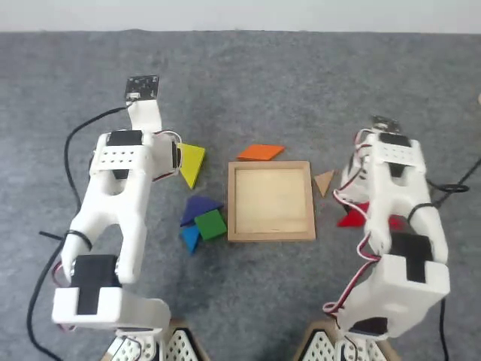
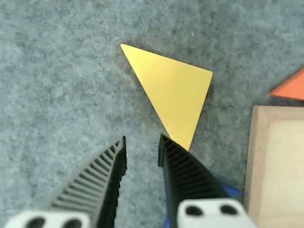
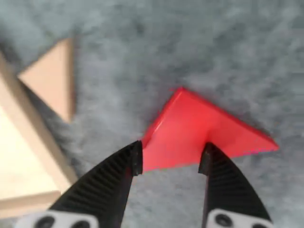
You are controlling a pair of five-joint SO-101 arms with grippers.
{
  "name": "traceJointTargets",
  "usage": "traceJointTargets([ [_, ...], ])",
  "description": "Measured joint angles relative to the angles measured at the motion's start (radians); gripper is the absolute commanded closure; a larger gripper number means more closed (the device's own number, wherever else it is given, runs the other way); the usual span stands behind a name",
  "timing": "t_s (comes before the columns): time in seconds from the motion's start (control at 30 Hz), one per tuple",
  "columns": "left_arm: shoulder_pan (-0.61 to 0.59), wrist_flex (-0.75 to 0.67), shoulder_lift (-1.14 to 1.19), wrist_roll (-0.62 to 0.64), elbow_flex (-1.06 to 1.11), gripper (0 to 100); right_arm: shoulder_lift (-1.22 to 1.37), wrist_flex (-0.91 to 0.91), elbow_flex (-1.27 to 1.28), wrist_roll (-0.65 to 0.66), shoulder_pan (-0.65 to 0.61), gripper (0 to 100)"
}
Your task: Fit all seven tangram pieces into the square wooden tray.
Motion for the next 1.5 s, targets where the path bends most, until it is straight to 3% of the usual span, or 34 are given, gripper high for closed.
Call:
traceJointTargets([
  [0.2,0.000,0.000,0.000,0.000,0.000,88,0.003,0.121,-0.048,-0.044,-0.044,77.8],
  [0.43,0.000,0.000,0.000,0.000,0.000,88,-0.097,0.144,-0.021,-0.098,-0.058,77.8],
  [0.67,0.000,0.000,0.003,0.000,0.000,88,-0.466,-0.043,0.334,0.009,-0.058,77.8],
  [0.9,0.000,-0.009,0.003,0.000,0.000,88,-0.477,-0.167,0.532,0.097,-0.043,77.8],
  [1.23,0.000,-0.009,0.003,0.000,0.000,88,-0.127,-0.204,0.288,0.140,0.101,77.8],
  [1.5,0.000,-0.009,0.003,0.000,0.000,88,0.120,-0.041,-0.069,0.216,0.106,77.8],
])
